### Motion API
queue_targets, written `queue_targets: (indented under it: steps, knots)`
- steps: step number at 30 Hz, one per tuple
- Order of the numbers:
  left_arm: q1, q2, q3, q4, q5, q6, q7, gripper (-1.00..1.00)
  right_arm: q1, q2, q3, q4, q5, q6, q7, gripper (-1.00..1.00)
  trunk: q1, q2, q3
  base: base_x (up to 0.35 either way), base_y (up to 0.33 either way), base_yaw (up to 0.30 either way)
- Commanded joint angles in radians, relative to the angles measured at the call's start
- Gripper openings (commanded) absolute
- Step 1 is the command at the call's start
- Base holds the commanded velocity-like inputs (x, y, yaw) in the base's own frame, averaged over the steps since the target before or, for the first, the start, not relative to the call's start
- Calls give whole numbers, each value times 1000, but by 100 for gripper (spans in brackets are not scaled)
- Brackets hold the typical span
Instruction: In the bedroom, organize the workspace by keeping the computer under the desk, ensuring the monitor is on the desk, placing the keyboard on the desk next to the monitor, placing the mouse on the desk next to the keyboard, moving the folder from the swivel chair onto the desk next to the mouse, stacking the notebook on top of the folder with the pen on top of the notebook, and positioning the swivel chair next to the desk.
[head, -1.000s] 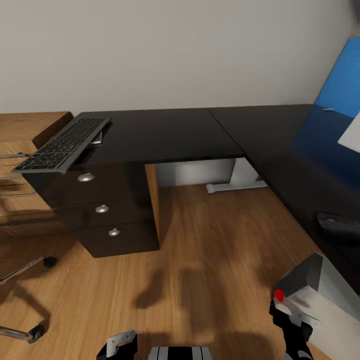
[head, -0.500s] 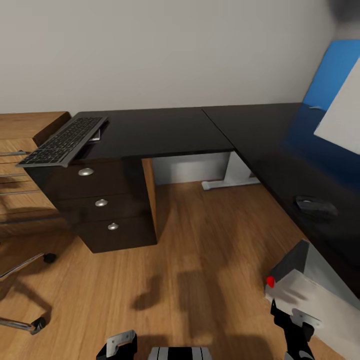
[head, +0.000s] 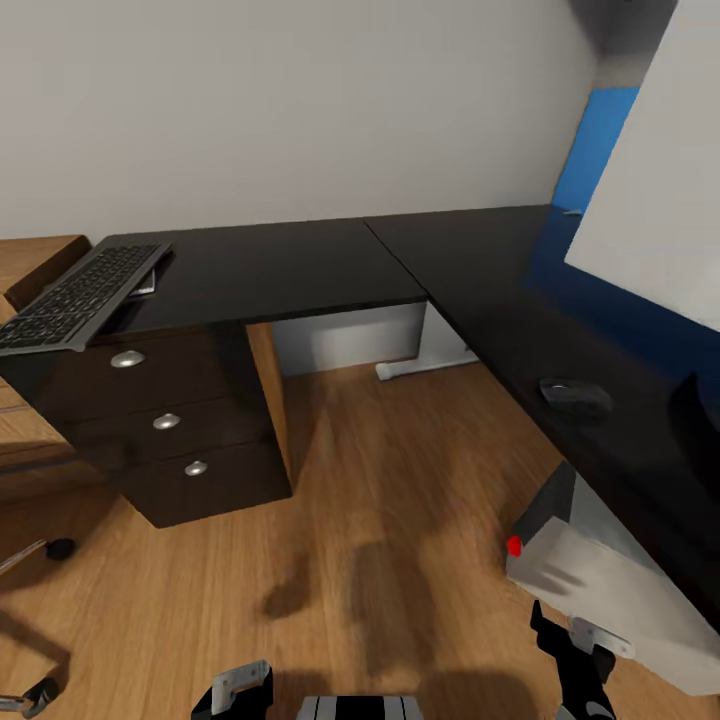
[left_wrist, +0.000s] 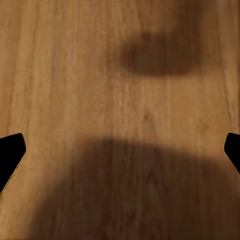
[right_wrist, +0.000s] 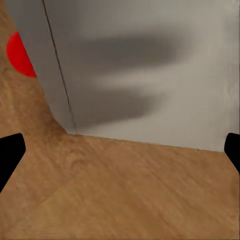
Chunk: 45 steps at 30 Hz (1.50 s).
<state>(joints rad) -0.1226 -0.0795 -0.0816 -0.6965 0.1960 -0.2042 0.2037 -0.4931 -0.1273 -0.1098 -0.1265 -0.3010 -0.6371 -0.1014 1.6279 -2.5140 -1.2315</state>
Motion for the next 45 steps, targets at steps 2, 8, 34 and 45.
queue_targets:
  steps: [2, 8, 34, 45]
  knots:
    - [0, 1, -6, 0, 10, -4, 7, 100, -1, -57, -21, 1, 7, -3, -1, 100, 0, 0, 0, 0, 194, -246]
    - [0, 1, -6, 0, 10, -4, 7, 100, -1, -57, -21, 1, 7, -3, -1, 100, 0, 0, 2, 0, 250, -233]
    - [0, 1, -6, 0, 10, -4, 7, 100, -1, -55, -21, 1, 7, -3, -1, 100, 0, 0, 2, 0, 164, -37]
    - [0, 1, -6, 2, 10, -4, 8, 100, -1, -55, -21, 1, 7, -3, -1, 100, 0, 0, 2, 0, 165, 0]
